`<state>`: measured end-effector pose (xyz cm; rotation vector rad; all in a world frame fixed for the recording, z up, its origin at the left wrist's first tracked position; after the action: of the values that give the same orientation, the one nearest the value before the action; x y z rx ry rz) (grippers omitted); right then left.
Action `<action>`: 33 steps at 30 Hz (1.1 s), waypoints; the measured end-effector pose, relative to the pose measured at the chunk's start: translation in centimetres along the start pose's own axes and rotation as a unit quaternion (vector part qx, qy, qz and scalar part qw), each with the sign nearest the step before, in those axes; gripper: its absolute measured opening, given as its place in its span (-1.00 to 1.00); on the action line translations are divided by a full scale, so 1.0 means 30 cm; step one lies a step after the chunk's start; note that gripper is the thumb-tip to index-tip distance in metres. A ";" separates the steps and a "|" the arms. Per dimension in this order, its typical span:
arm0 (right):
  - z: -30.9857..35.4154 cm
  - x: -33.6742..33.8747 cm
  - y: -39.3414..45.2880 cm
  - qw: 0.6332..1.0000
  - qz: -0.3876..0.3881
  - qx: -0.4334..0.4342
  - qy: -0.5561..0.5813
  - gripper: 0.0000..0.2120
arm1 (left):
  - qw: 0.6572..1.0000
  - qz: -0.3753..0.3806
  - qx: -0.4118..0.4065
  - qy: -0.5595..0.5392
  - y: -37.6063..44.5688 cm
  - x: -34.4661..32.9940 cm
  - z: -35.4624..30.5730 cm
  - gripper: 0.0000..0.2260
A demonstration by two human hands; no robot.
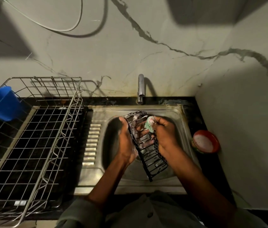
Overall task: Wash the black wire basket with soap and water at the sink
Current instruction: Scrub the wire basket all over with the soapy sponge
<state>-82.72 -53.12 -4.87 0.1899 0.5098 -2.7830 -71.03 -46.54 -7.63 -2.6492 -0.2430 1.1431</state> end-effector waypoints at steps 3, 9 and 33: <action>0.023 0.006 -0.001 0.998 0.004 0.033 -0.053 -0.82 | 1.000 -0.009 -0.006 0.028 0.008 0.008 -0.005 -0.25; 0.259 -0.062 -0.077 0.883 -0.047 0.241 -0.400 -0.79 | 1.000 -0.001 -0.010 0.011 0.008 0.009 -0.025 -0.21; 0.291 -0.056 -0.056 0.849 -0.172 0.219 -0.450 -0.78 | 0.999 0.025 -0.014 0.030 0.040 0.012 -0.032 -0.23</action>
<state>-82.33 -54.36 4.08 -1.1657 -0.3655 -2.8341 -70.02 -47.75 -7.59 -2.7251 -0.1836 1.0798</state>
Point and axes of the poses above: each hand's wrist, its own y-axis towards the middle knuckle, its own x-axis out of the back of the hand, z = x × y, the point moved 10 cm from there along y, towards the middle knuckle, and after that the axes turned 12 degrees about z, right-handed, at the moved point
